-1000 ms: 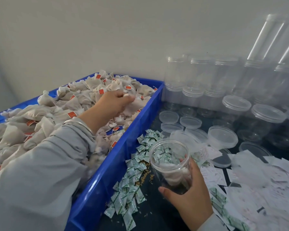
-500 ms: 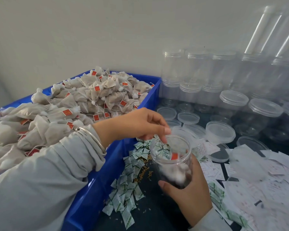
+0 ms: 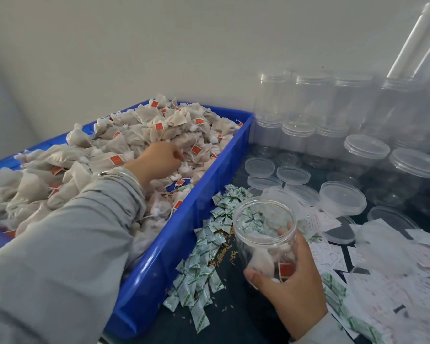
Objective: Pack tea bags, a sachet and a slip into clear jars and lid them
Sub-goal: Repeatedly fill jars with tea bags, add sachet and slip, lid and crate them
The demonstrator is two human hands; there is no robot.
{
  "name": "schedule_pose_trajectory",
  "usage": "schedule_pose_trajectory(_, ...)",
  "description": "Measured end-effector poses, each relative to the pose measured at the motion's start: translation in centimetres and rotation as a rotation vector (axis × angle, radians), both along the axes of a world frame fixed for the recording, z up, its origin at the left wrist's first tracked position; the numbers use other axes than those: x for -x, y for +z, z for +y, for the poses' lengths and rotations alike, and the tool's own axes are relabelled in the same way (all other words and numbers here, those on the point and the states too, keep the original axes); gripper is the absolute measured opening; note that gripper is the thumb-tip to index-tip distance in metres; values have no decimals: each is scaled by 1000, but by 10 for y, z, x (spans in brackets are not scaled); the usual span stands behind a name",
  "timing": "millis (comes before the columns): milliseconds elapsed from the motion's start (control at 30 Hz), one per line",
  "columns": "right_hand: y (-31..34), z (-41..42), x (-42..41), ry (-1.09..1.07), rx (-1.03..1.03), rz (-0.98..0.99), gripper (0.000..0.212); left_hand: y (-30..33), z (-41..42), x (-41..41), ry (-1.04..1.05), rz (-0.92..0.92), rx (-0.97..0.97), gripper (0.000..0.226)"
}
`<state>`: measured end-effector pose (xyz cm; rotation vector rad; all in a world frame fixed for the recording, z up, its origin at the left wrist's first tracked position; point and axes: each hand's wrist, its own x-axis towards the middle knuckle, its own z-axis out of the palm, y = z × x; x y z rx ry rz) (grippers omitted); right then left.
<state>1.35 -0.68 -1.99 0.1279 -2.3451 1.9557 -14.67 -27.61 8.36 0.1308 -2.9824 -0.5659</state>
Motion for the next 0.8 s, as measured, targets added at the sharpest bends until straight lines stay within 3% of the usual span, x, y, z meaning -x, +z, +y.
schedule_pose_trajectory(67, -1, 1, 0, 5, 8, -3, 114, -7, -3, 2, 15, 4, 67, 24)
schedule_pose_trajectory(233, 1, 0, 1, 9, 29, -2, 113, -8, -17, 13, 172, 188, -24, 40)
schedule_pose_trajectory(400, 5, -4, -1, 6, 6, 4, 116, -14, -16, 27, 202, 176, 15, 63)
schedule_pose_trajectory(500, 8, -8, 0, -17, 9, -6, 116, -13, -17, 38, 185, 170, 111, 57)
schedule_pose_trajectory(633, 8, -16, 5, -82, 63, 2, 95, -10, -25, 51, 172, 97, 179, 49)
schedule_pose_trajectory(800, 8, -27, 9, -71, 98, 6, 102, -6, -29, 56, 208, 167, 156, 30)
